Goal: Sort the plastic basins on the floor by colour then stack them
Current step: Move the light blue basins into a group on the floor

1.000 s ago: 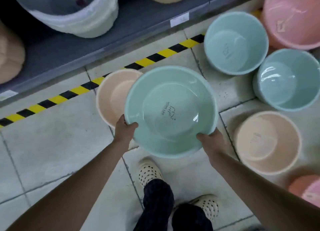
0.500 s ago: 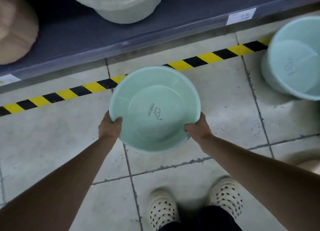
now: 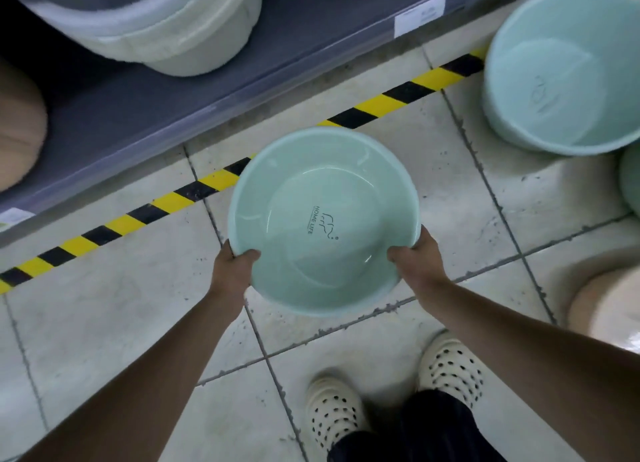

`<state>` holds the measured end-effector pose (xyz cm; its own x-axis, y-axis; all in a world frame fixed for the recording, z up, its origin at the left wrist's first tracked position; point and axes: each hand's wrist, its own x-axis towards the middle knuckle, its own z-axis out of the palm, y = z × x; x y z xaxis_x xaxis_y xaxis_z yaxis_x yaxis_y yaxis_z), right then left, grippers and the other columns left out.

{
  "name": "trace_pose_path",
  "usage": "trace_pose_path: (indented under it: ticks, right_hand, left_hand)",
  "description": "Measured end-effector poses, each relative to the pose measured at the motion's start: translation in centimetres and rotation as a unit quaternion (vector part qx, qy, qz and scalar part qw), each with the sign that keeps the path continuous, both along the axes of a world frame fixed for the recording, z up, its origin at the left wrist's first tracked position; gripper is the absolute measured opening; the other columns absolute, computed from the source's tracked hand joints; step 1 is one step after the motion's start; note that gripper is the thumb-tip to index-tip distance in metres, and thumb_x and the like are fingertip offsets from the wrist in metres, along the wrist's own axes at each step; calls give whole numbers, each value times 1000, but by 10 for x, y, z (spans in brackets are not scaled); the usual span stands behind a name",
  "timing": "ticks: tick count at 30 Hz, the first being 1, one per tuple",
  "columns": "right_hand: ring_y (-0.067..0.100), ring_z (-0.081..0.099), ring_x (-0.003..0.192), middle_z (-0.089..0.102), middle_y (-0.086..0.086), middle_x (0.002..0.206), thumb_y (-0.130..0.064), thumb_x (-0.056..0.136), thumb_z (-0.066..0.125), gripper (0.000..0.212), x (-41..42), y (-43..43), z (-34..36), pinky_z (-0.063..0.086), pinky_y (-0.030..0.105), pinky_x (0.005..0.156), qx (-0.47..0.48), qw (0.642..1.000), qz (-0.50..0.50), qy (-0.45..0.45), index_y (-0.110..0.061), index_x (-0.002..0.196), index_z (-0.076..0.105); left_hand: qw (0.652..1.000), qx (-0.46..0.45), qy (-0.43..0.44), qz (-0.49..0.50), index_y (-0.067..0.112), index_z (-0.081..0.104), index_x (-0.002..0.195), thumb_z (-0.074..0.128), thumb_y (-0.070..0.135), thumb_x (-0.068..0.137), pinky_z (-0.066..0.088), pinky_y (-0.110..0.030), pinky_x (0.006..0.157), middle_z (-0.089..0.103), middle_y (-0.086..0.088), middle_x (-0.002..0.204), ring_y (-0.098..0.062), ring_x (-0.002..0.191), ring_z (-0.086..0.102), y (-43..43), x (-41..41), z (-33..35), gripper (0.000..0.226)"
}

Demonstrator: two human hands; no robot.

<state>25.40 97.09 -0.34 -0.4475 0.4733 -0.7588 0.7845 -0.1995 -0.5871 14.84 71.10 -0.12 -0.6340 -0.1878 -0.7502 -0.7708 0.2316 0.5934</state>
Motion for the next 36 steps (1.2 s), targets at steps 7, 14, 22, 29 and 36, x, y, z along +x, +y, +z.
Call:
trace_pose_path:
  ticks: [7, 14, 22, 29, 36]
  right_hand:
    - [21, 63, 81, 67, 2, 89, -9, 61, 57, 46, 93, 90, 100, 46, 26, 62, -10, 980, -195, 22, -14, 107, 61]
    - [14, 62, 80, 68, -2, 90, -9, 61, 57, 52, 236, 162, 143, 46, 25, 58, 12, 938, -346, 20, -20, 112, 60]
    - [19, 62, 80, 68, 1, 93, -6, 68, 61, 47, 363, 197, 109, 49, 24, 54, 42, 874, -484, -5, -18, 113, 61]
    - [31, 61, 83, 67, 9, 97, 2, 57, 55, 57, 418, 226, 29, 50, 38, 68, 23, 794, -608, -7, -18, 111, 61]
    - [32, 63, 92, 67, 10, 107, 3, 61, 51, 64, 427, 228, -29, 54, 51, 76, 14, 772, -636, 5, -27, 117, 58]
  left_hand:
    - [992, 59, 5, -112, 24, 65, 100, 57, 7, 62, 52, -48, 80, 71, -8, 103, -31, 91, 64, 142, 21, 94, 42]
    - [940, 55, -21, -336, 21, 63, 104, 60, 9, 72, 50, -34, 62, 71, -10, 101, -30, 85, 66, 296, 96, 121, 35]
    - [859, 72, -41, -504, 23, 62, 102, 57, -2, 84, 56, -35, 73, 69, -3, 96, -24, 85, 66, 417, 191, 75, 31]
    - [804, 47, 33, -592, 22, 59, 105, 56, 10, 83, 51, -30, 72, 63, 6, 88, -19, 81, 61, 484, 246, 16, 25]
    - [772, 1, 56, -633, 21, 54, 131, 52, 11, 89, 51, -31, 83, 64, -1, 104, -24, 93, 62, 497, 267, -39, 44]
